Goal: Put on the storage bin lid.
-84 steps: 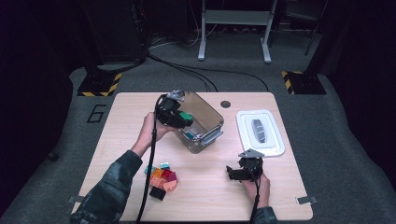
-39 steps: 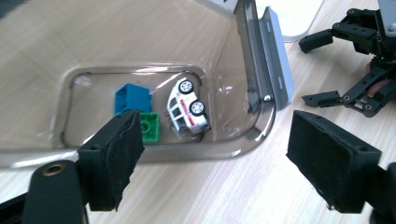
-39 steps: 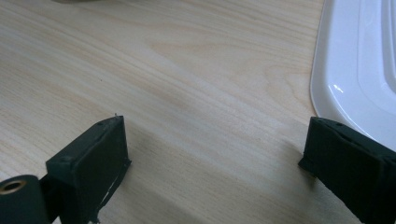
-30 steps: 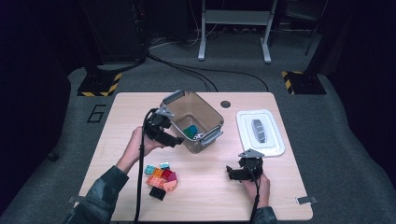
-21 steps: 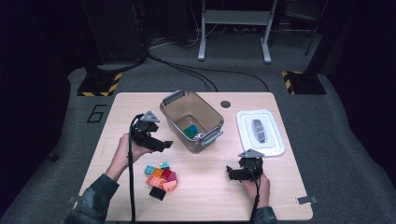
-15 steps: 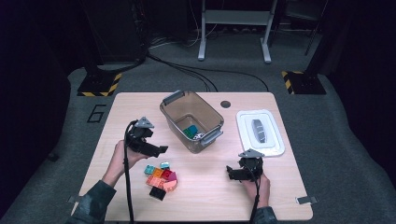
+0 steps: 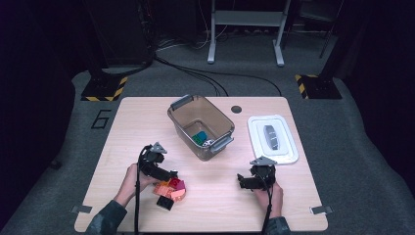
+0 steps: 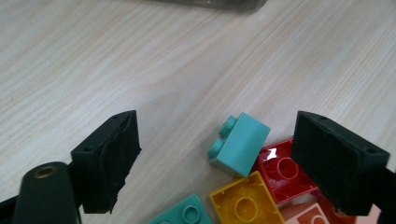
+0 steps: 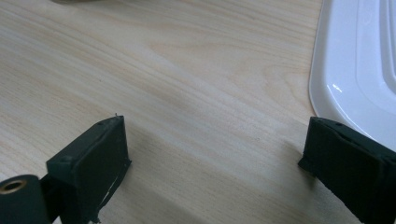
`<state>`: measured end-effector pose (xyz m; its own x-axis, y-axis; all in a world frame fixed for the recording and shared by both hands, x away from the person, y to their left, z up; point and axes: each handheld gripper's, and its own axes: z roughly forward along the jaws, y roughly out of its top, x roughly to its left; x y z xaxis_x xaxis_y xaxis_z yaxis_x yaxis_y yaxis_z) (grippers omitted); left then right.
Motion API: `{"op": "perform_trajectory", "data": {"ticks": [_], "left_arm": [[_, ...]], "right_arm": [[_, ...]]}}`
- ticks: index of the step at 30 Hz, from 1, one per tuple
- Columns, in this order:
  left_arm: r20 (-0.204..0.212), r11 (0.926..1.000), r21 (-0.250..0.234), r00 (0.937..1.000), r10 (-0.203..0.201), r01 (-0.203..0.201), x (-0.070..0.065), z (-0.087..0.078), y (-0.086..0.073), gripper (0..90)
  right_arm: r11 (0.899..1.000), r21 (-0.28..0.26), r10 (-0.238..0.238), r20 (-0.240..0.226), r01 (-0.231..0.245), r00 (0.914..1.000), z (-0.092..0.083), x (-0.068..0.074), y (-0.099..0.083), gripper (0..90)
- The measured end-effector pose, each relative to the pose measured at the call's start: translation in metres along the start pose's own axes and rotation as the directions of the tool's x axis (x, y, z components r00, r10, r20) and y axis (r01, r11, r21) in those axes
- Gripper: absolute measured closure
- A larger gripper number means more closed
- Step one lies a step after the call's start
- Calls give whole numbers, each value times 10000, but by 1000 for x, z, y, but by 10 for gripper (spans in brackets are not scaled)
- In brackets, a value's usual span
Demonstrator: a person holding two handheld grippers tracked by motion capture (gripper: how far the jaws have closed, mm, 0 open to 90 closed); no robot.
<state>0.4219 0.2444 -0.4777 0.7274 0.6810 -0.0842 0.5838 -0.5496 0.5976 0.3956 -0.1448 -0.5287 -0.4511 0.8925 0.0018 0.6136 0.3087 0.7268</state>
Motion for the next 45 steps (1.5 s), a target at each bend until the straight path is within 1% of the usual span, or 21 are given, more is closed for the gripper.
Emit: {"op": "perform_trajectory", "data": {"ticks": [1, 2, 3, 4, 5, 6, 8, 9, 10, 15, 19, 21, 22, 23, 25, 28, 31, 34, 38, 39, 45], "left_arm": [[99, 10000, 18, 10000, 15, -15, 1, 0, -1, 242], [204, 10000, 45, 9998, 84, -85, 1, 1, -2, 264], [318, 10000, -9, 9995, -12, 12, 1, 1, -2, 286], [400, 10000, 2, 9992, 23, -23, 2, 1, -3, 339], [431, 10000, 6, 9991, 32, -32, 1, 2, -3, 362], [566, 10000, -10, 9984, 33, -33, 1, 3, -4, 370], [532, 9998, 171, 9985, 134, -143, 1, 4, -5, 421], [547, 9998, 106, 9984, 136, -142, 1, 5, -6, 435], [564, 9997, 179, 9983, 134, -144, 1, 6, -6, 447], [543, 9996, 128, 9982, 240, -247, 0, 6, -8, 577], [679, 9996, 178, 9974, 222, -235, -1, 7, -8, 647], [693, 9995, 213, 9973, 222, -237, 0, 7, -8, 645], [627, 9997, 219, 9980, 98, -112, 0, 8, -8, 627], [651, 9995, 295, 9978, 113, -133, 0, 9, -8, 623], [593, 9990, 402, 9981, 180, -204, 0, 10, -8, 642], [552, 9991, 357, 9983, 204, -224, 0, 10, -8, 655], [410, 9997, 224, 9991, 117, -126, 0, 9, -7, 665], [421, 9998, 164, 9991, 50, -57, 0, 7, -7, 672], [344, 9999, 61, 9993, 139, -141, 1, 3, -6, 672], [337, 9999, -47, 9994, 97, -96, 1, 3, -6, 673], [185, 9996, -282, 9998, 99, -94, 2, -3, -2, 674]], "right_arm": [[10000, -6, 0, 4, 0, 10000, 0, 0, 0, 57], [10000, 10, 21, 2, -21, 10000, 0, 0, 0, 57], [10000, -17, -9, 6, 9, 10000, 0, 0, 0, 57], [10000, 6, 11, 1, -11, 10000, 0, 0, 0, 57], [10000, 7, 22, 4, -22, 10000, 0, 0, 0, 57], [10000, -14, -22, 3, 22, 10000, 0, 0, 0, 57], [10000, -3, 2, 0, -2, 10000, 0, 0, 0, 57], [10000, -40, -58, 4, 58, 10000, 0, 0, 0, 57], [10000, -33, -43, 4, 43, 10000, 0, 0, 0, 57], [10000, -22, -32, 4, 32, 10000, 0, 0, 0, 57], [10000, -14, -7, 8, 7, 10000, 0, 0, 0, 57], [10000, -43, -53, 4, 53, 10000, 0, 0, 0, 58], [10000, -42, -48, 8, 48, 10000, 0, 0, 0, 58], [10000, -40, -47, 8, 47, 10000, 0, 0, 0, 58], [10000, -49, -35, 14, 35, 10000, 0, 0, 0, 59], [10000, -55, -50, 13, 50, 10000, 0, -1, 0, 59], [10000, -56, -58, 13, 58, 10000, 0, -1, 0, 59], [10000, -50, -46, 16, 46, 10000, 0, -1, 0, 59], [10000, -53, -49, 12, 49, 10000, 0, -1, 0, 59], [10000, -51, -57, 16, 57, 10000, 0, -1, 0, 59], [10000, -45, -57, 7, 57, 10000, 0, -1, 0, 59]]}}
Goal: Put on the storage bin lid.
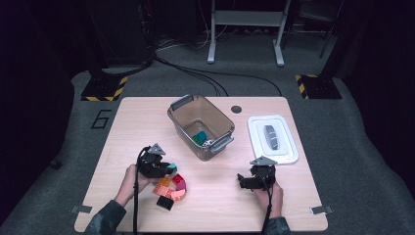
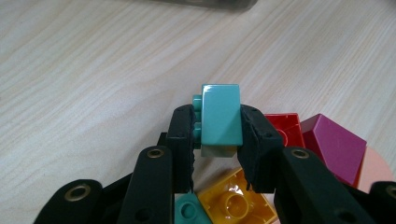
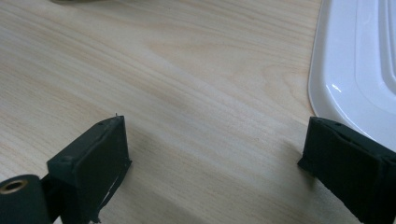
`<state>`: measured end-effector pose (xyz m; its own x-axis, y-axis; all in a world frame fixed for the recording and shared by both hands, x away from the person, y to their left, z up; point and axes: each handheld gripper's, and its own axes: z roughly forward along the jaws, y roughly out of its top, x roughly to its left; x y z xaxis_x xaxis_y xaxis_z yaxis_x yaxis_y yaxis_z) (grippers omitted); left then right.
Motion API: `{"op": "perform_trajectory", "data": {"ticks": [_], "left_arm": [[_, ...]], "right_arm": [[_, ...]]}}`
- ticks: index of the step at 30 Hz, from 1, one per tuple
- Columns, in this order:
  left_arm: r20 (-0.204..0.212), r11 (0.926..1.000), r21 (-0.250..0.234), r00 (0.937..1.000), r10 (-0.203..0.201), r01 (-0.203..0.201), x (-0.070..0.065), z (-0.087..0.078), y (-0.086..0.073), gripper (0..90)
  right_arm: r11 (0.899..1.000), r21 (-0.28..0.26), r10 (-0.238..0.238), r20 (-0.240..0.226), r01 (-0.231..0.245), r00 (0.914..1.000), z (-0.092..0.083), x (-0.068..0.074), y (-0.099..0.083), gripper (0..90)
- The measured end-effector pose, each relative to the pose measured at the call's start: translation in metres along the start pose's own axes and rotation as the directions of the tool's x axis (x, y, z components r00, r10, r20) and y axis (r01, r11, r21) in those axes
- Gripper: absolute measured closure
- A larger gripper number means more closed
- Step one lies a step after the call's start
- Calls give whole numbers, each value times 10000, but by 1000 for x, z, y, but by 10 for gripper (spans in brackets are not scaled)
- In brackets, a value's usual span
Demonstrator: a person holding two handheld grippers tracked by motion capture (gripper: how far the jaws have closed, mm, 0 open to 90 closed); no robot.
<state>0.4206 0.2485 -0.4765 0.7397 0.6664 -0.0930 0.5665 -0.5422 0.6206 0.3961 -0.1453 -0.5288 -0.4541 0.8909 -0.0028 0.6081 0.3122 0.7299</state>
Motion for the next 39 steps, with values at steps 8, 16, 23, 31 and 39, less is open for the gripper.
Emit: {"op": "perform_trajectory", "data": {"ticks": [8, 16, 23, 31, 39], "left_arm": [[-185, 9995, -326, 9998, -17, 11, 4, -16, 10, 674], [-257, 9982, -584, 9996, 98, -113, 7, -33, 23, 674], [-340, 9967, -768, 9992, 220, -245, 6, -43, 36, 675], [-456, 9939, -1035, 9984, 324, -370, 3, -53, 50, 675], [-546, 9901, -1212, 9964, 645, -707, 4, -67, 70, 674]], "right_arm": [[10000, -14, -45, 5, 45, 10000, 0, 0, 0, 59], [10000, -4, 5, 4, -5, 10000, 0, 0, 0, 60], [10000, 7, 29, -11, -29, 10000, 0, 0, 0, 59], [10000, -1, -9, -13, 9, 10000, 0, 0, 0, 59], [10000, -2, -6, 2, 6, 10000, 0, 0, 0, 59]]}}
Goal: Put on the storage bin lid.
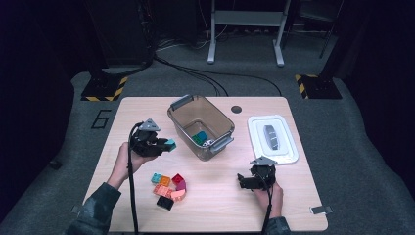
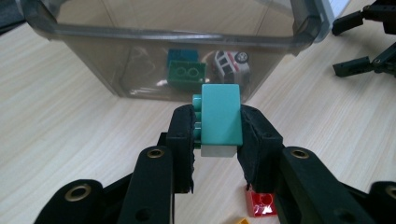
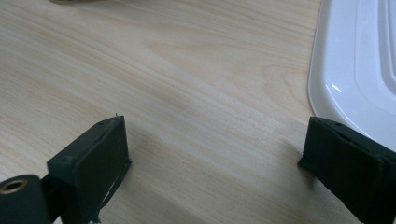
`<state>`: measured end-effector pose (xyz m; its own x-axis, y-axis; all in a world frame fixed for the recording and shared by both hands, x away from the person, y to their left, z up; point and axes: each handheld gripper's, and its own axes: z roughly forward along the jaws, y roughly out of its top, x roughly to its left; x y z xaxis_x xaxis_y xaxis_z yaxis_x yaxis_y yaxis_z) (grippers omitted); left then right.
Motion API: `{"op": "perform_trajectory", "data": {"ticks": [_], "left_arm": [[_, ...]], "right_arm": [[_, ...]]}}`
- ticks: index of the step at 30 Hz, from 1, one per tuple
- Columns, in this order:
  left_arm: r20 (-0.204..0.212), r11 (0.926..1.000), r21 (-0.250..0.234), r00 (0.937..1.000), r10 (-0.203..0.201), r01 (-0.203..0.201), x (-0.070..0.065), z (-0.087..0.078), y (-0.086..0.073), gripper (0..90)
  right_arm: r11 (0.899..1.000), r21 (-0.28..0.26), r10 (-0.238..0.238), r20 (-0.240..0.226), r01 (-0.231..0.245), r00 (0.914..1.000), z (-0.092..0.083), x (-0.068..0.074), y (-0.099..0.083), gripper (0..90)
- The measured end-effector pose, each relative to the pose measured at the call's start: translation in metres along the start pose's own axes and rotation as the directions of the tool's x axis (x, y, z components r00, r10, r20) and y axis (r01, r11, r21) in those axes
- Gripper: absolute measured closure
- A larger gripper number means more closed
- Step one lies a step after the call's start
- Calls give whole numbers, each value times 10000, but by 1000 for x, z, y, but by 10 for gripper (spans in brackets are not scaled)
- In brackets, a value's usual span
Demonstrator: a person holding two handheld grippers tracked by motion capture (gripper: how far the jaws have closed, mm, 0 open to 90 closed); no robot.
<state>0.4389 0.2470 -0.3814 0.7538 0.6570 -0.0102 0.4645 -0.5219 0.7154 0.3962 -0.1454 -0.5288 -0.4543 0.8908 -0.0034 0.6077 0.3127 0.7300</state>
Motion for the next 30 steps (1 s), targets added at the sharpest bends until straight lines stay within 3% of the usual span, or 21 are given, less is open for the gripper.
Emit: {"op": "perform_trajectory", "data": {"ticks": [14, 21, 30], "left_arm": [[-65, 9986, -285, 9990, 446, -448, -5, -2, 48, 674], [55, 9979, -257, 9982, 598, -597, -8, 8, 68, 674], [326, 9980, -161, 9975, 623, -618, -15, 28, 81, 674]], "right_arm": [[10000, -12, -28, 13, 28, 10000, 0, 0, 0, 59], [10000, -4, -25, 8, 25, 10000, 0, 0, 0, 59], [10000, 8, 37, 5, -37, 10000, 0, 0, 0, 60]]}}
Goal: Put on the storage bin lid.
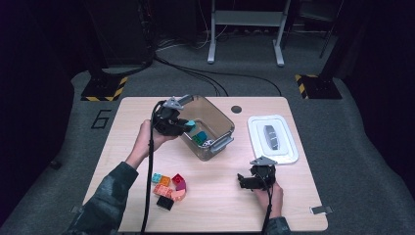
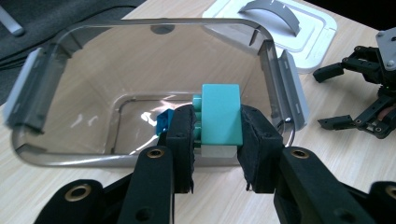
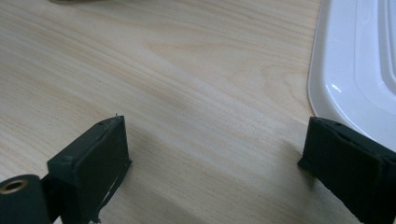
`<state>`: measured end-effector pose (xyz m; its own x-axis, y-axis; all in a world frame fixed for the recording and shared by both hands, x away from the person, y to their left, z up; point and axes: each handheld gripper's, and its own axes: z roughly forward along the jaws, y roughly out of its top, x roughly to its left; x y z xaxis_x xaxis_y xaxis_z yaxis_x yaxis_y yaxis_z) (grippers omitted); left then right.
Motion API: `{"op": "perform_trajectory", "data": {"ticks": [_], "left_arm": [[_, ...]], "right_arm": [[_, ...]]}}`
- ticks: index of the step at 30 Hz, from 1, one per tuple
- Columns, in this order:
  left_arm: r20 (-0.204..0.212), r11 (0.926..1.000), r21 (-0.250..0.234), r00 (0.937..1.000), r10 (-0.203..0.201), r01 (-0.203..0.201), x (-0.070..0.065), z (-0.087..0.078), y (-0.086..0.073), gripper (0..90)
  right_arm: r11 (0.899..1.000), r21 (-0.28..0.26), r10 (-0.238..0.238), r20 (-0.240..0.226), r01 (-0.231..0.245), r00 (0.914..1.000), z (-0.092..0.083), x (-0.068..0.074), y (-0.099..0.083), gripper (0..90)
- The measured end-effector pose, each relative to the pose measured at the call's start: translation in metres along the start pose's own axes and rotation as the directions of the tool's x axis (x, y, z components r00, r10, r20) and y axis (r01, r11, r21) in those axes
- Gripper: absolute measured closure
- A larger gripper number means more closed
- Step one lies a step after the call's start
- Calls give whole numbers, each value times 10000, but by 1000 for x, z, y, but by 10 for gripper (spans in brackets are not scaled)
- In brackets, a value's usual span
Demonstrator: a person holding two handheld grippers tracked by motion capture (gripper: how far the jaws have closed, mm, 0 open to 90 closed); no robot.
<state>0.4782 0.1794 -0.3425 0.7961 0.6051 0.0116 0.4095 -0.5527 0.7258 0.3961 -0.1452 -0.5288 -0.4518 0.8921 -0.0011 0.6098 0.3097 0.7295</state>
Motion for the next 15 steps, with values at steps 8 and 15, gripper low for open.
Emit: {"op": "perform_trajectory", "data": {"ticks": [8, 15], "left_arm": [[218, 9996, 292, 9998, -23, 17, -7, 18, 5, 674], [482, 9977, 663, 9987, -176, 144, -12, 39, 6, 674]], "right_arm": [[10000, 8, 9, -11, -9, 10000, 0, 0, 0, 60], [10000, 8, 13, -12, -13, 10000, 0, 0, 0, 60]]}}
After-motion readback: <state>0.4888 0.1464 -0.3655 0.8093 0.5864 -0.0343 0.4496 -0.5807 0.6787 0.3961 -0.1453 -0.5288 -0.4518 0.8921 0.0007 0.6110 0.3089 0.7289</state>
